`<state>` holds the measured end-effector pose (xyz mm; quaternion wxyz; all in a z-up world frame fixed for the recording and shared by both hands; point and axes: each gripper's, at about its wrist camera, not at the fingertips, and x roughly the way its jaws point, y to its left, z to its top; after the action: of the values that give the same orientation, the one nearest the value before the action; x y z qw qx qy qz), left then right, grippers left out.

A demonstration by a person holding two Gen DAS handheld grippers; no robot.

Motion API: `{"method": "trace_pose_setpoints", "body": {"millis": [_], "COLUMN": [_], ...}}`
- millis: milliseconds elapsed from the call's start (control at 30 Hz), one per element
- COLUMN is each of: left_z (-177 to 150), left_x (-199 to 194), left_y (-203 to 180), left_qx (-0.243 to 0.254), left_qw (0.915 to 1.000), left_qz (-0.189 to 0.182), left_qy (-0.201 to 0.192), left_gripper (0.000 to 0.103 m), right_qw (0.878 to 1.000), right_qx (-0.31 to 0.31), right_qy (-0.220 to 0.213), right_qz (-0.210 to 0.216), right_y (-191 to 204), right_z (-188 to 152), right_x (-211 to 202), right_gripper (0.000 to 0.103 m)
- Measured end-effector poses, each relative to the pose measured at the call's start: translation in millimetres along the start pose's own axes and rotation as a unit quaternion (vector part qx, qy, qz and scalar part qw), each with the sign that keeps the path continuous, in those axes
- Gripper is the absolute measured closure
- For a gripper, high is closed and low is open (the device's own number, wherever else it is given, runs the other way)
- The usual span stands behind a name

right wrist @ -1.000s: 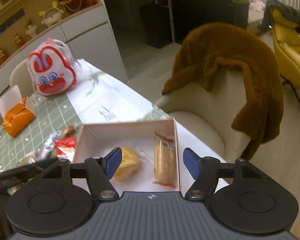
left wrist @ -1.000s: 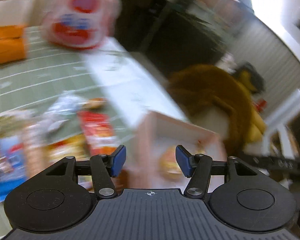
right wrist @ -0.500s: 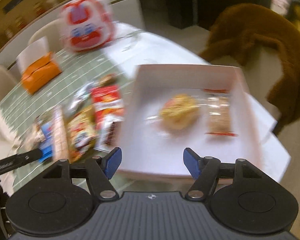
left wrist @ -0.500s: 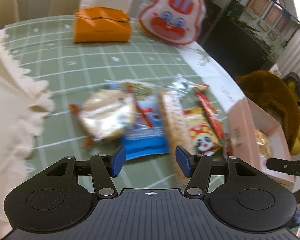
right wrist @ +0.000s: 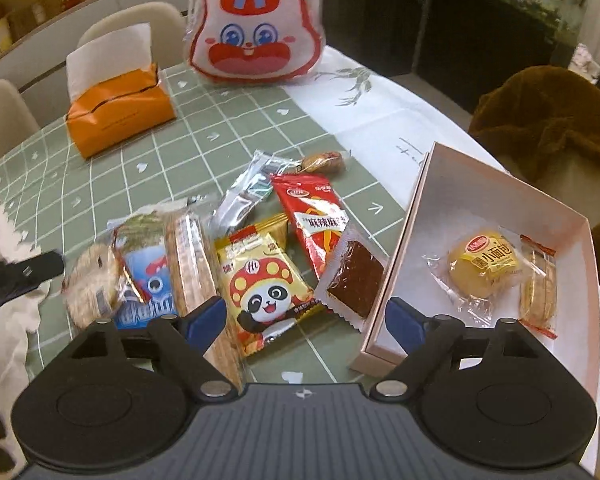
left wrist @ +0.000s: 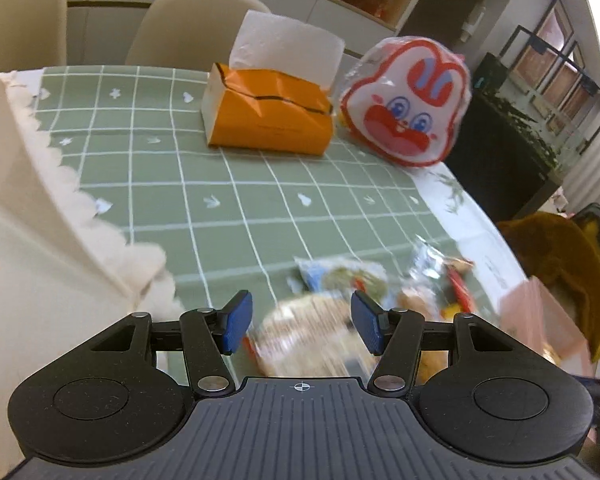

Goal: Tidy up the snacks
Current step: 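Grasp the round rice-cracker packet with the left tool while the right reaches the cookie roll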

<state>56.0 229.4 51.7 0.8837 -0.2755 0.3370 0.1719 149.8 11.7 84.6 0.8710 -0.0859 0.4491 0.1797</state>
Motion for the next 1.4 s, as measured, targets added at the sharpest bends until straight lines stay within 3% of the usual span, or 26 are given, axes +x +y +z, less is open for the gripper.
{"method": "trace_pose_setpoints", "body": {"millis": [167,300,400,467,600,767,1067,1233,1400], "left_z": [-3.5,-17.1,-29.1,-36.1,-46.7,-62.1,-106.9,-126.7,-142.0], "left_x": [30.2,23.5,14.8,8.9,-1.6,-12.6,-40.5,-52.4,-58.3], "left_y": [7.2,3.1,-5.0,-8.8,-10.6,-7.8,-29.6,-47.0,-63.3], "left_qx": [0.011,0.023,0.049,0.057,0.056,0.039,0.05,0.064,0.093], "left_qw": [0.9991,0.9971,0.995,0.994,0.9932,0.9925,0.987,0.9838,0.9812], "left_qz": [-0.014,-0.043,-0.047,-0.043,-0.04,-0.043,-0.077,-0.09,-0.085], "left_qy": [0.038,0.059,0.073,0.083,0.094,0.108,0.132,0.141,0.146], "left_gripper": [0.044,0.044,0.044,0.044,0.047,0.047,0.05,0.05,0.05], "right_qw": [0.999,0.998,0.997,0.996,0.992,0.99,0.991,0.993,0.992], "right_qx": [-0.024,-0.033,-0.039,-0.037,-0.021,-0.027,0.014,-0.015,0.025], "right_qy": [-0.024,0.0,0.026,0.051,0.093,0.108,0.116,0.111,0.107], "right_qz": [0.017,0.057,0.063,0.064,0.087,0.084,0.068,0.043,0.066], "right_y": [11.4,23.7,36.9,40.9,38.8,28.5,-31.7,-37.7,-45.7], "right_z": [-0.1,0.1,-3.8,-7.8,-17.4,-46.6,-106.8,-132.8,-141.4], "right_x": [-14.6,-1.5,17.7,31.8,40.1,26.9,-11.7,-28.4,-35.6], "right_gripper": [0.016,0.018,0.034,0.05,0.064,0.064,0.064,0.061,0.037]}}
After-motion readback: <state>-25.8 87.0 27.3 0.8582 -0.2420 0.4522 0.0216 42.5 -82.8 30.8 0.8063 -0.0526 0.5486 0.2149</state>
